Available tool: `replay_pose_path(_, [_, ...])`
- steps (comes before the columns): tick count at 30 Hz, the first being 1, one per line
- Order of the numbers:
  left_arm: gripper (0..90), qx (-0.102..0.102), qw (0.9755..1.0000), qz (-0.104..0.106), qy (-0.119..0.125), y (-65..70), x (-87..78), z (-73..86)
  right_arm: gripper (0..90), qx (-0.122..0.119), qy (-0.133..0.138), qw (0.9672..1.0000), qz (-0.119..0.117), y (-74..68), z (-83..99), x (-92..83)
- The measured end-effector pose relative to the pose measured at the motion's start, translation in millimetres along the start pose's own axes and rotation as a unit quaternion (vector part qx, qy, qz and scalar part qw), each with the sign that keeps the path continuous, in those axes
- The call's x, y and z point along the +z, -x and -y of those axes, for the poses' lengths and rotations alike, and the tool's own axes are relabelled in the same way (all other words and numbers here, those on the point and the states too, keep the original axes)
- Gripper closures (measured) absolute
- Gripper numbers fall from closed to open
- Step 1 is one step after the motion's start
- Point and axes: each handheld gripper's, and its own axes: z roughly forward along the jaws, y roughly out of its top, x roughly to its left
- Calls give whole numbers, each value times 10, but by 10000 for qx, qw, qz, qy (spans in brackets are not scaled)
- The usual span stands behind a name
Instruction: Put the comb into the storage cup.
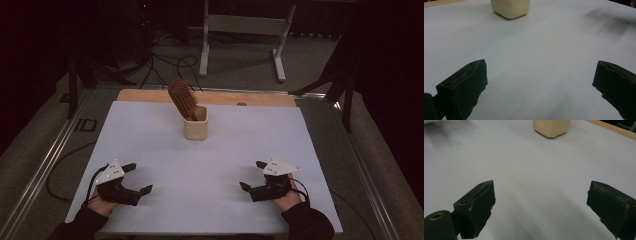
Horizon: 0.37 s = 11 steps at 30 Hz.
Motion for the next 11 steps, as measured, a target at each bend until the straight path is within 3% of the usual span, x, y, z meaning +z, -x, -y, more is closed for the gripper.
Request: replay_pose_path(11, [1,85,10000,25,-42,32,8,-2,79,0,0,10000,-18,2,6,3])
